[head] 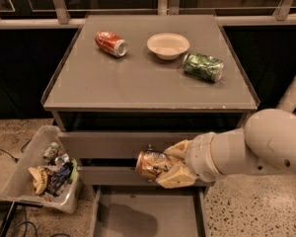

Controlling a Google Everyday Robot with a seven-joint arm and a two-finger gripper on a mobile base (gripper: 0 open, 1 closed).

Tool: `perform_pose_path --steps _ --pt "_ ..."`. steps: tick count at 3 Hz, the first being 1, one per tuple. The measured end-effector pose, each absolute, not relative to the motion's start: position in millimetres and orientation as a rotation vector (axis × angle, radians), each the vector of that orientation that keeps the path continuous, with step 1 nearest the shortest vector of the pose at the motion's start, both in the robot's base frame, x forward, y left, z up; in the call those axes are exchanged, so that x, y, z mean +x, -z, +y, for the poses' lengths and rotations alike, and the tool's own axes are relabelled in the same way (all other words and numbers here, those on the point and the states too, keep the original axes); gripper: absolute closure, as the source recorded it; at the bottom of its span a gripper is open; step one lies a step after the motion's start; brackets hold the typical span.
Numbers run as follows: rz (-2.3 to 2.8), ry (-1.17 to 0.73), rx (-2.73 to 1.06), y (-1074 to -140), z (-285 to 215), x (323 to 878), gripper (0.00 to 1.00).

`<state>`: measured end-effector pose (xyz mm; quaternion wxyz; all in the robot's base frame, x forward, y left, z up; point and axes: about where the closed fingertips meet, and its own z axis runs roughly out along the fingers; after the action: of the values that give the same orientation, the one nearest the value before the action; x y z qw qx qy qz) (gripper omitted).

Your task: Place orange can into bottom drawer

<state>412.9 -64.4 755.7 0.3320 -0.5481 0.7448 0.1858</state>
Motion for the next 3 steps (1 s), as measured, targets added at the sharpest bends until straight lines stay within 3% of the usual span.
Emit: perform_pose_path --steps 2,3 --pt "1.883 -0.343 -1.359 -692.2 -97.7 445.3 1.00" --pt "1.911 -0.374 -1.281 -662.7 -127.9 459.4 1.00"
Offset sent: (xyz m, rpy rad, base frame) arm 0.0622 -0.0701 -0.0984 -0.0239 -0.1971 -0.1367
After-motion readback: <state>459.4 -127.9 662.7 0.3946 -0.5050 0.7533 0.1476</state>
